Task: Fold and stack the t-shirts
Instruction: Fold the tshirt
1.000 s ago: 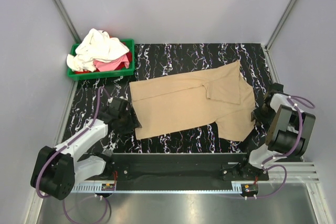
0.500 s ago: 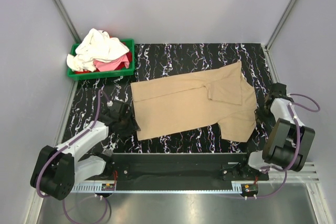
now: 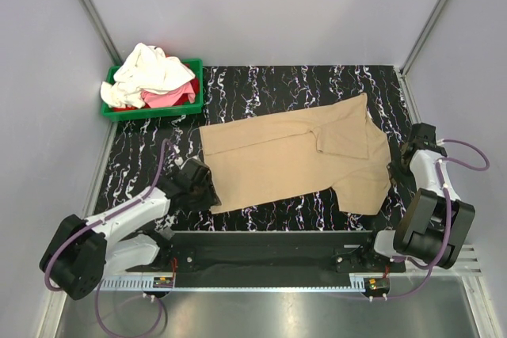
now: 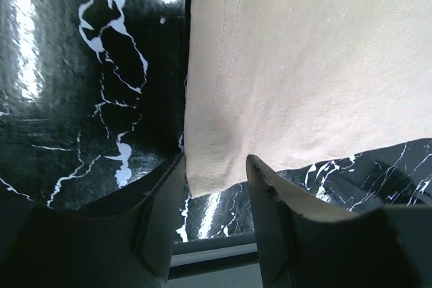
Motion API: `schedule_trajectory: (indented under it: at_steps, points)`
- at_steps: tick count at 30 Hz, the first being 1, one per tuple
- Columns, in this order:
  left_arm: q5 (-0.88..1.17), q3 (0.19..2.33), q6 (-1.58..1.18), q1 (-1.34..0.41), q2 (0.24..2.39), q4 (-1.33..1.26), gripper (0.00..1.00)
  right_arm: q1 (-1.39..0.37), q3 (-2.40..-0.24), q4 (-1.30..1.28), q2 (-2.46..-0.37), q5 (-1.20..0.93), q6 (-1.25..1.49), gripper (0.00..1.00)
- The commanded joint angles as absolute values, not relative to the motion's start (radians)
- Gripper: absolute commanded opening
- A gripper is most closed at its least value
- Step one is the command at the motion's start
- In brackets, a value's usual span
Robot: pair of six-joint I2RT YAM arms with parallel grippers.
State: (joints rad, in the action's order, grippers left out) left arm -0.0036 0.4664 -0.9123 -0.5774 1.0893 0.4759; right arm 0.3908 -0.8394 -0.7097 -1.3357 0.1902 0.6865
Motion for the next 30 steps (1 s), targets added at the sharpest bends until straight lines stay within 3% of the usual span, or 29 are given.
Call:
schedule_trajectory:
  at_steps: [1,5,7,8,11,19,25,30]
  points:
    - [-0.086,0.460,-0.953,-0.614,1.100,0.512,0.48,0.391,-0.854,-0.723,-1.327,0.209,0.687,0.00]
    - [-0.097,0.476,-0.960,-0.658,1.098,0.529,0.45,0.391,-0.856,-0.719,-1.388,0.189,0.664,0.00]
    - [-0.100,0.477,-0.962,-0.669,1.101,0.526,0.38,0.391,-0.862,-0.718,-1.410,0.210,0.663,0.00]
    - [-0.100,0.479,-0.962,-0.675,1.103,0.528,0.24,0.391,-0.865,-0.719,-1.411,0.213,0.658,0.00]
    - [-0.087,0.489,-0.943,-0.680,1.106,0.534,0.00,0.391,-0.867,-0.730,-1.401,0.215,0.658,0.00]
    - [-0.048,0.600,-0.884,-0.678,1.089,0.591,0.00,0.394,-0.884,-0.764,-1.351,0.272,0.660,0.00]
    - [-0.034,0.693,-0.847,-0.669,1.149,0.597,0.00,0.394,-0.870,-0.687,-1.309,0.101,0.652,0.00]
    - [-0.005,0.741,-0.787,-0.560,1.206,0.595,0.00,0.394,-0.917,-0.672,-1.345,0.037,0.641,0.00]
